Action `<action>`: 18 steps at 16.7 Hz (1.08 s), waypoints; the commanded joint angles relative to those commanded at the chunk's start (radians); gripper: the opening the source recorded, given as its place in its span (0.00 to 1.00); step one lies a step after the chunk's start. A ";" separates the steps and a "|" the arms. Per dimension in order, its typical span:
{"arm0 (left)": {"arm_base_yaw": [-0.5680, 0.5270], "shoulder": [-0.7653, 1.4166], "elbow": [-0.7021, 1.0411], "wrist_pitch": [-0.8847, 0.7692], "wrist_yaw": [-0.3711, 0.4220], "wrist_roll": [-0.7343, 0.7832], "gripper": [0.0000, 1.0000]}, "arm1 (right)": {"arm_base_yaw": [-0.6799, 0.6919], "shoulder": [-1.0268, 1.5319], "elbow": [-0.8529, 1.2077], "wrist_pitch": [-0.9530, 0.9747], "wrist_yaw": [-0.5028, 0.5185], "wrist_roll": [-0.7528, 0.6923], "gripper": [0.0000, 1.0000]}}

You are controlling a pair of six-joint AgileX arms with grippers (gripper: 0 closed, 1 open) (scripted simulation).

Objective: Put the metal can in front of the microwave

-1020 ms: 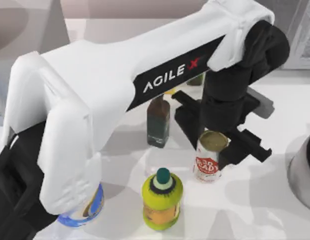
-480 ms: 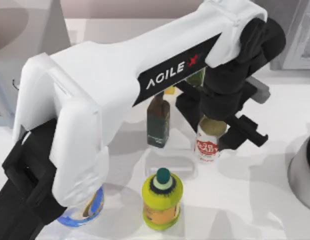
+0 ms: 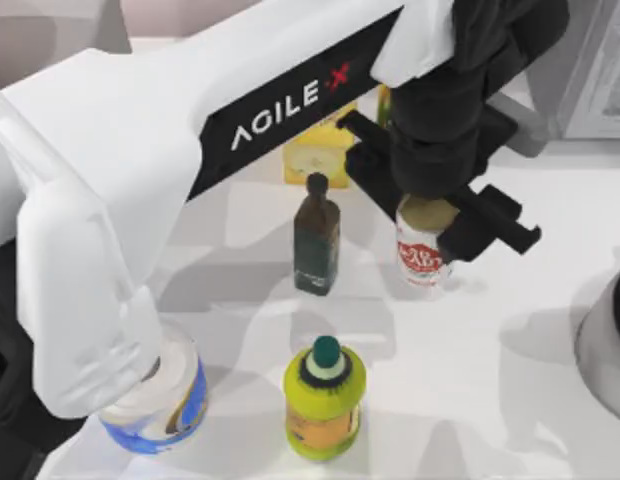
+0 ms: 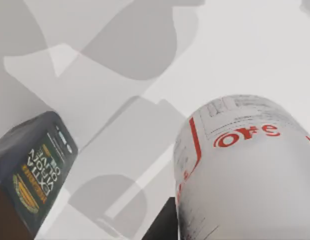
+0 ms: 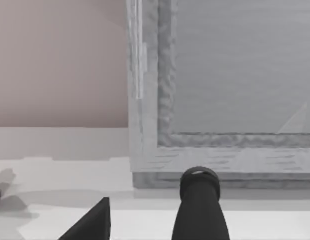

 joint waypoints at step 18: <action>0.712 -0.850 -1.080 0.199 0.006 0.093 0.00 | 0.000 0.000 0.000 0.000 0.000 0.000 1.00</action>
